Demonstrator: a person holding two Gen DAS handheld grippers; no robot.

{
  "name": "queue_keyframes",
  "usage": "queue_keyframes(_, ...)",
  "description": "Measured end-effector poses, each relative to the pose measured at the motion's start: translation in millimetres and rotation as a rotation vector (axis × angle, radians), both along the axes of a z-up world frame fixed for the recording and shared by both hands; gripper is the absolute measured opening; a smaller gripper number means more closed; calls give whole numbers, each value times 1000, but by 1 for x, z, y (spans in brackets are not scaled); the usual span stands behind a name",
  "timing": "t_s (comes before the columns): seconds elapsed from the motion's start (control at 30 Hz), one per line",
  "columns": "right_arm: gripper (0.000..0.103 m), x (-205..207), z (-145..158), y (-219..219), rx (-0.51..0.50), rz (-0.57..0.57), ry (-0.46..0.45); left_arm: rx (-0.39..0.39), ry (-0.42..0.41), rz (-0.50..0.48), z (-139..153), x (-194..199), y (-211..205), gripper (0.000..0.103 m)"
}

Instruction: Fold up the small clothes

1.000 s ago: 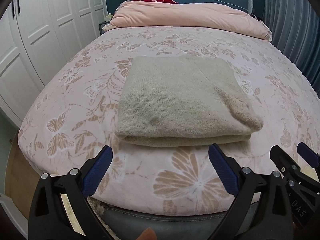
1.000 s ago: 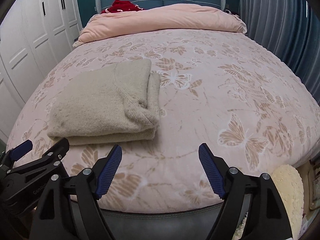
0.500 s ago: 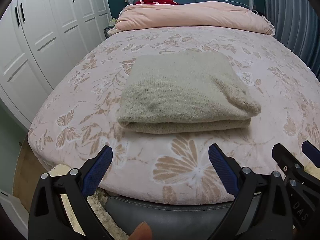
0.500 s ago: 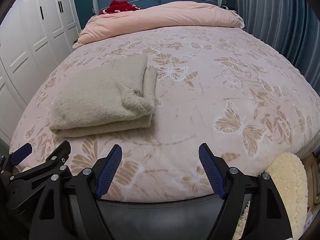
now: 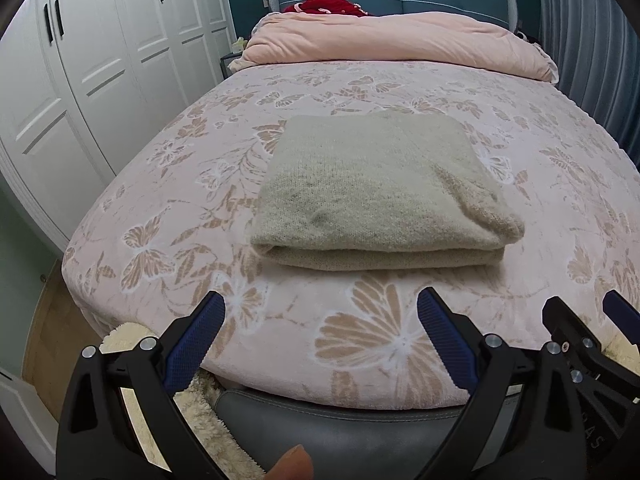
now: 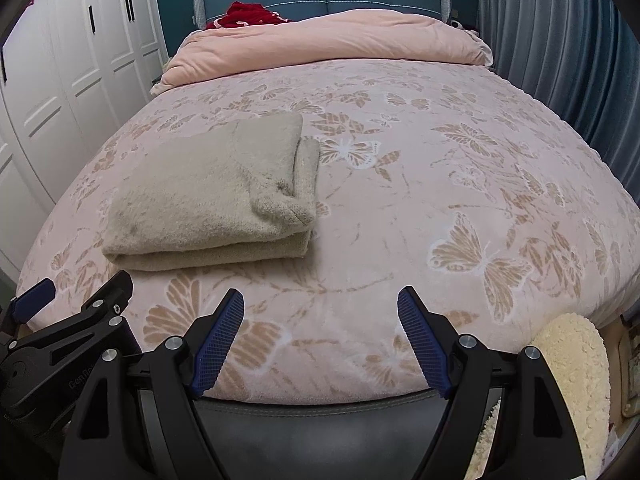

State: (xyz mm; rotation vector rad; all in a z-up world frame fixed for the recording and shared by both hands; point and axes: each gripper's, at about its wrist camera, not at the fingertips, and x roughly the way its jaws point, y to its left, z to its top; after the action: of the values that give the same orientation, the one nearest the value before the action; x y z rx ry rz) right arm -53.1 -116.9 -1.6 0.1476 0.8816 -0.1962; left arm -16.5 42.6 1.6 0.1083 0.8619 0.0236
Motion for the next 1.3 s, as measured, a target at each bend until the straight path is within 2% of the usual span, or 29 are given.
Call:
queue_keyframes(0.97,77,-2,1,3,-28,-9,-4,13,-34,10,4,-5,1,94)
queue_keyframes(1.3,77,-3,1,6,-32,-16,0,-4,-24,15,3,-6,1,92)
